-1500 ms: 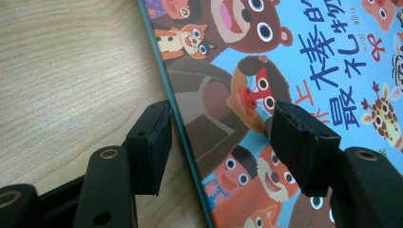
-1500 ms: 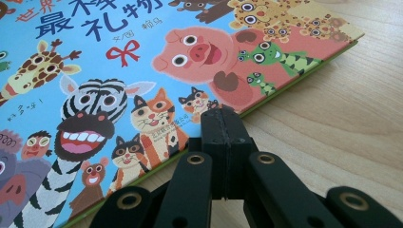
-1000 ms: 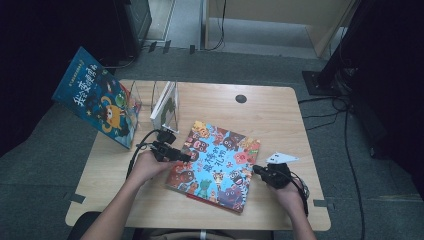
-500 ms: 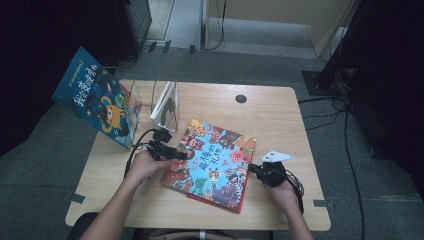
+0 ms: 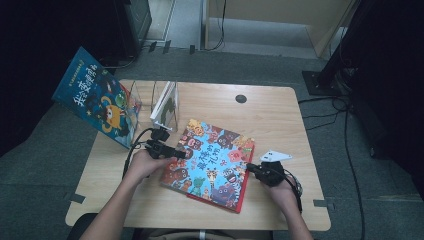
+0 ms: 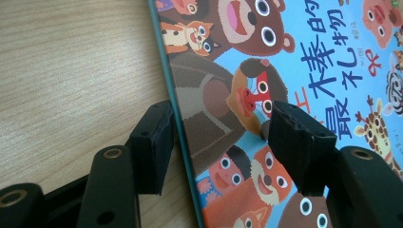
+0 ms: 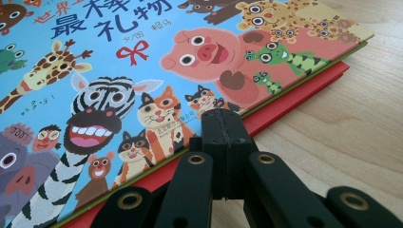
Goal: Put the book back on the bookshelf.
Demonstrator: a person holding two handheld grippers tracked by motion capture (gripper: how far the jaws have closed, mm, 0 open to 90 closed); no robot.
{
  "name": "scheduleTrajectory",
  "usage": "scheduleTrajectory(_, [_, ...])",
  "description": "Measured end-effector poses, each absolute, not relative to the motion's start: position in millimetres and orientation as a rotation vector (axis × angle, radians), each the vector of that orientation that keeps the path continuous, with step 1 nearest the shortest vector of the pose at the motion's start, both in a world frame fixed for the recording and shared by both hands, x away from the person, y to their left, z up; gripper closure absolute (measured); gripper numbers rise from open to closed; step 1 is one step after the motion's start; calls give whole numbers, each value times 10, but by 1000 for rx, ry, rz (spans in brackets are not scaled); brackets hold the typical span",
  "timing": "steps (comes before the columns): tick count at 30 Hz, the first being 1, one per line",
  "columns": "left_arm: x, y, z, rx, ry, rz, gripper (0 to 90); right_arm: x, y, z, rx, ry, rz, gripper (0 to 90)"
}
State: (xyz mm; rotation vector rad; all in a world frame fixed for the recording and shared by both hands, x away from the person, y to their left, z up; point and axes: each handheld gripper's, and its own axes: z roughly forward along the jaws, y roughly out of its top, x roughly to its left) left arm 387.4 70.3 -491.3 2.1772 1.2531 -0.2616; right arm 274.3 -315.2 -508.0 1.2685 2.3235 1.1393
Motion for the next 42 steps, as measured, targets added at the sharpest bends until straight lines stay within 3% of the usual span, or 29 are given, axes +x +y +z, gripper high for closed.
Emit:
scheduleTrajectory(4, [3994,758,-4931,2091,1383,-402,534,2747,-3153,-5086,1281,2321,1152,900])
scheduleTrajectory(11, [3957,733,-4718,2124,1359,-336,571,2754,-3162,-5087,1286,2324,1157,900])
scheduleTrajectory(18, [3805,752,-4163,2061,1252,-362,609,2761,-3181,-5090,1303,2327,1167,900])
scheduleTrajectory(20, [3786,702,-3944,2040,1192,-447,622,2764,-3166,-5083,1297,2332,1155,900])
scheduleTrajectory(25, [3804,404,-3861,2144,1130,-550,661,2798,-3085,-5095,1270,2352,1188,900])
scheduleTrajectory(33, [4010,421,-3801,2126,1242,-614,724,2852,-2924,-5082,1173,2412,1177,878])
scheduleTrajectory(35, [4081,480,-3792,2076,1244,-732,772,2871,-2884,-5075,1132,2427,1161,840])
scheduleTrajectory(42, [4121,532,-3511,2147,1292,-659,800,2925,-2835,-4997,1053,2453,1084,807])
